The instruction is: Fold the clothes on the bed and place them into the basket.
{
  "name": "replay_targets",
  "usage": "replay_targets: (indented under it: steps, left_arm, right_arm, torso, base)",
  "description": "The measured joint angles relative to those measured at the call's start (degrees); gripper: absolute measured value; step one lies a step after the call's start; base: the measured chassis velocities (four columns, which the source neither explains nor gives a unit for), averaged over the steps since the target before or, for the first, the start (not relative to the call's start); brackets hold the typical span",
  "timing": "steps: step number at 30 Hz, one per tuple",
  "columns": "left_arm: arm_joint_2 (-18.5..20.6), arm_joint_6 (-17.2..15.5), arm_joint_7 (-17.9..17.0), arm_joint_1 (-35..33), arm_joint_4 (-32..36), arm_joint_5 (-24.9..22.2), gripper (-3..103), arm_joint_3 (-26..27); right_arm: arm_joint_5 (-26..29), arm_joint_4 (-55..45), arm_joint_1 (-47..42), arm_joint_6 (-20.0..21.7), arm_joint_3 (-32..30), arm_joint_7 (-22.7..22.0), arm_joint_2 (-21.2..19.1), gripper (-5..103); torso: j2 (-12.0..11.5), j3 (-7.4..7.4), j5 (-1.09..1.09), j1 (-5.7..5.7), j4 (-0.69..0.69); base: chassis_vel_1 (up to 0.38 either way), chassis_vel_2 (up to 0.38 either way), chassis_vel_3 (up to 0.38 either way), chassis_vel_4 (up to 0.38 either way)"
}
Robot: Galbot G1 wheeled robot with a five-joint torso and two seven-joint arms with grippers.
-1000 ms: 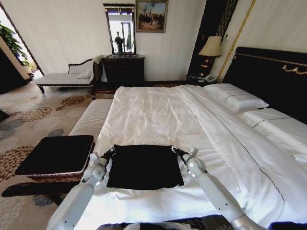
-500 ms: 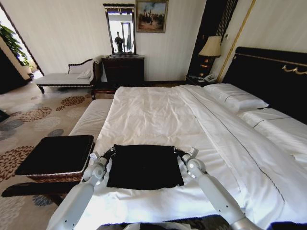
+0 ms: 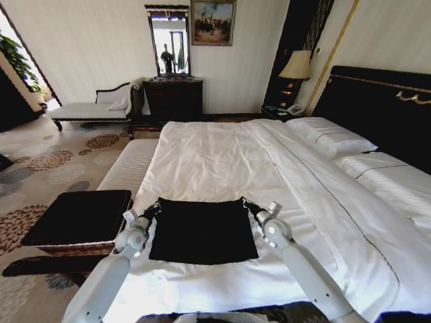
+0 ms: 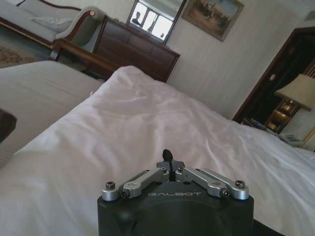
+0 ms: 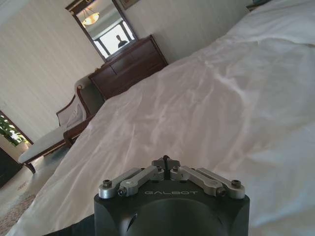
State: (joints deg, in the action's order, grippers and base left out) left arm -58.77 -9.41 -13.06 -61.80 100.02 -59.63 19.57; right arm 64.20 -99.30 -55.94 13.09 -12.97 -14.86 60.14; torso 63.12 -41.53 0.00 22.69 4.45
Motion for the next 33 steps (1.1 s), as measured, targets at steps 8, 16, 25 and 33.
replay_targets:
  steps: [8, 16, 25, 33]
  left_arm:
    - [3.11, 1.18, -2.15, 0.99, 8.14, -1.45, 0, 1.86]
    - [8.92, 4.21, -3.68, 1.5, 16.48, -3.03, 0, 5.45]
    - [11.16, 4.7, -4.9, -1.64, 21.22, -5.23, 0, 9.63]
    - [9.77, 4.7, -5.49, -4.22, 24.61, -4.9, 0, 10.0]
  right_arm:
    - [-3.18, -5.92, 1.72, -1.85, -1.1, -0.65, -2.4, 1]
    - [-4.81, -10.13, 5.46, -3.23, -1.61, -1.97, -4.14, 1]
    - [-2.71, -13.62, 6.42, -3.23, -1.94, -3.74, -5.58, 1]
    - [-1.37, -16.93, 4.31, -3.13, -3.02, -4.49, -6.61, 1]
  torso:
    - [0.0, 0.0, 0.0, 0.0, 0.01]
    - [0.0, 0.0, 0.0, 0.01, 0.02]
    - [0.0, 0.0, -0.01, 0.0, 0.0]
    - [0.0, 0.0, 0.0, 0.0, 0.01]
  base:
    - [0.0, 0.0, 0.0, 0.0]
    - [0.0, 0.0, 0.0, 0.0]
    - [0.0, 0.0, 0.0, 0.0]
    - [0.0, 0.0, 0.0, 0.0]
